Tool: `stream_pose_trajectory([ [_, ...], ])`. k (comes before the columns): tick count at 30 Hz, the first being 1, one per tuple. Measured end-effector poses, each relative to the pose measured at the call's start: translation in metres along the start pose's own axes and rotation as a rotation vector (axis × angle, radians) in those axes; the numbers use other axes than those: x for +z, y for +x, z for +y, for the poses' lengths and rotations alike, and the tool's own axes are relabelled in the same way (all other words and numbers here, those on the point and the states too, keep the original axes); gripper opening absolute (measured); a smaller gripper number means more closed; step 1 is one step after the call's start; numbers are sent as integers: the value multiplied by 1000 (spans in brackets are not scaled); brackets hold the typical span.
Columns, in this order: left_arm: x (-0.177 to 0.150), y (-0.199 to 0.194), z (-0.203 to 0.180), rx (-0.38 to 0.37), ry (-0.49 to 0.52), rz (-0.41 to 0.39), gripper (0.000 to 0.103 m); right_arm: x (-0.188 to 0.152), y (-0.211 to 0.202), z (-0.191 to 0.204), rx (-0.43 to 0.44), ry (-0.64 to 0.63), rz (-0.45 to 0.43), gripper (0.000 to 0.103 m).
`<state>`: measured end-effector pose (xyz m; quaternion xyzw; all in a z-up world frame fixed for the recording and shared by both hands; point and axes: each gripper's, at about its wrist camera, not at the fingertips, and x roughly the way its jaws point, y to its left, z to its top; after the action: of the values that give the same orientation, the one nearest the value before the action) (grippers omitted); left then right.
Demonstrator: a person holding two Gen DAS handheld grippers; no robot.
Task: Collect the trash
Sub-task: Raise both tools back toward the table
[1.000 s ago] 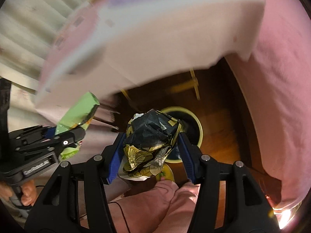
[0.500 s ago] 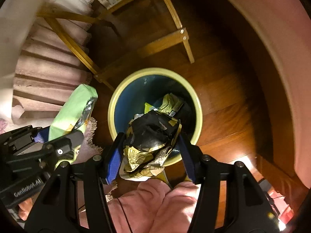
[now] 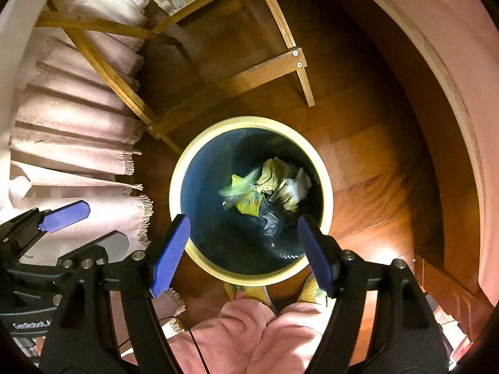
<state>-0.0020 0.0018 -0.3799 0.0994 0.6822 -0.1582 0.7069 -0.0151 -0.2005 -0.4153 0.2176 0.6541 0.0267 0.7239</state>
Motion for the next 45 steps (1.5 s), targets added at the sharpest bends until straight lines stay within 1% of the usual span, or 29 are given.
stream_pose_trajectory([
  [5,3,-32,2,21,5,-40,79,2,-25,10,-4,2,-29,70],
  [10,8,-86,4,32,-4,-97,79,4,-63,24,-16,6,-62,70],
  [16,17,-161,13,53,5,-166,79,11,-127,47,-2,5,-111,70],
  [20,24,-214,25,47,5,-201,79,14,-178,68,14,-10,-133,70],
  [21,27,-233,29,43,3,-211,79,15,-191,75,20,-16,-137,70],
  [22,29,-242,30,41,1,-218,79,16,-202,80,24,-23,-141,70],
  [25,35,-290,36,20,2,-261,79,20,-242,99,23,-59,-162,70],
  [28,37,-332,37,23,16,-314,79,25,-283,120,18,-102,-202,70],
  [30,40,-362,40,20,21,-358,79,27,-303,131,16,-118,-227,70],
  [34,44,-406,38,19,34,-414,79,35,-347,151,18,-152,-290,70],
  [39,47,-452,35,20,67,-488,79,45,-396,172,-14,-201,-399,70],
  [42,50,-471,27,31,82,-525,79,53,-420,182,-35,-221,-461,70],
  [45,55,-488,24,32,96,-559,79,63,-438,188,-48,-224,-506,70],
])
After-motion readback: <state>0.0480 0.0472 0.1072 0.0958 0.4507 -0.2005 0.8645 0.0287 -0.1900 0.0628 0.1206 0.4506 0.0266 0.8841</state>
